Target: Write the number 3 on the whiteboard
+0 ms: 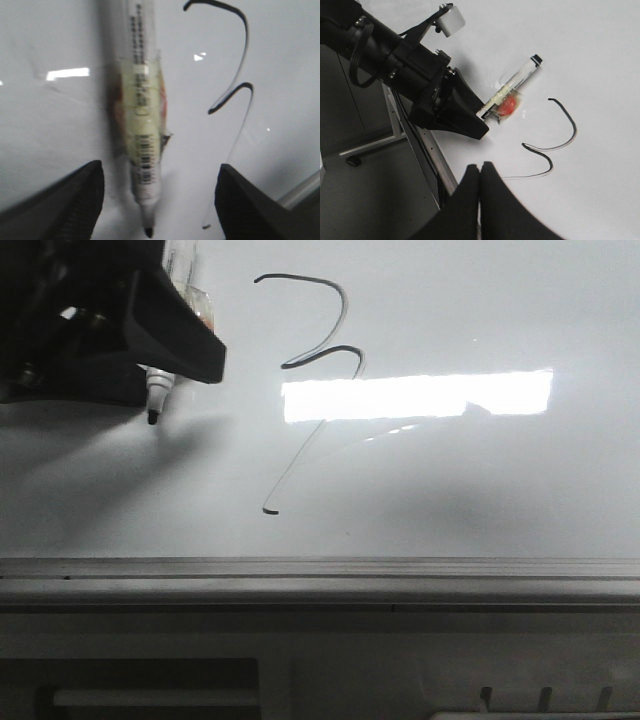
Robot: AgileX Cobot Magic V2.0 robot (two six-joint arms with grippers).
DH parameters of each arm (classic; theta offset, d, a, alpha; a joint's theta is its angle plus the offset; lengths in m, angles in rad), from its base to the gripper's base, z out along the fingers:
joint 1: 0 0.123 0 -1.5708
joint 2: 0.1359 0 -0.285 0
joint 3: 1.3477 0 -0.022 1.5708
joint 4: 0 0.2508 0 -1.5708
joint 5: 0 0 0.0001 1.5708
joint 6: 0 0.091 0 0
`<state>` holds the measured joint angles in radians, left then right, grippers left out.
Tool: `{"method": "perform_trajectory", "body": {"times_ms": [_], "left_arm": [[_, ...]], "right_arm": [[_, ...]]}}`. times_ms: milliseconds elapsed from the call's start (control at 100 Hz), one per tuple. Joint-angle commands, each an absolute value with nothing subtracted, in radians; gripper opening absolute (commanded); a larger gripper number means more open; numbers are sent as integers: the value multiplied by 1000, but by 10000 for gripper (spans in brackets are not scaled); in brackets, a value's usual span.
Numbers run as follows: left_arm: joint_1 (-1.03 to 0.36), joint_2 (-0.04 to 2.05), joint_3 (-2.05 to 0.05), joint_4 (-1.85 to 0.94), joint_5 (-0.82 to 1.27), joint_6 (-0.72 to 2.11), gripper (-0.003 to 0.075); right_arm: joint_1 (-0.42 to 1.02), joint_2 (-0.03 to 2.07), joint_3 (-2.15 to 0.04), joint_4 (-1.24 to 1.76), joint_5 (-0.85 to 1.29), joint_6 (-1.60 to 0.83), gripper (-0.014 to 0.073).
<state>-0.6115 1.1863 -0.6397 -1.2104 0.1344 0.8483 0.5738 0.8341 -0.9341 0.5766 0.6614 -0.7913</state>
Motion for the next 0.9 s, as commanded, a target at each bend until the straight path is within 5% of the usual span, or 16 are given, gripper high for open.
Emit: {"method": "perform_trajectory", "body": {"times_ms": [0, 140, 520, 890], "left_arm": [[-581, 1123, -642, -1192, -83, 849, 492], [-581, 915, -642, -1183, -79, 867, 429], [-581, 269, -448, -1067, -28, 899, -22], [-581, -29, -197, -1168, 32, 899, -21]], "right_arm": [[566, 802, -959, 578, 591, -788, -61], [566, 736, -912, 570, 520, -788, -61], [566, 418, -401, 587, -79, -751, -61], [566, 312, -91, 834, -322, -751, -61]]}}
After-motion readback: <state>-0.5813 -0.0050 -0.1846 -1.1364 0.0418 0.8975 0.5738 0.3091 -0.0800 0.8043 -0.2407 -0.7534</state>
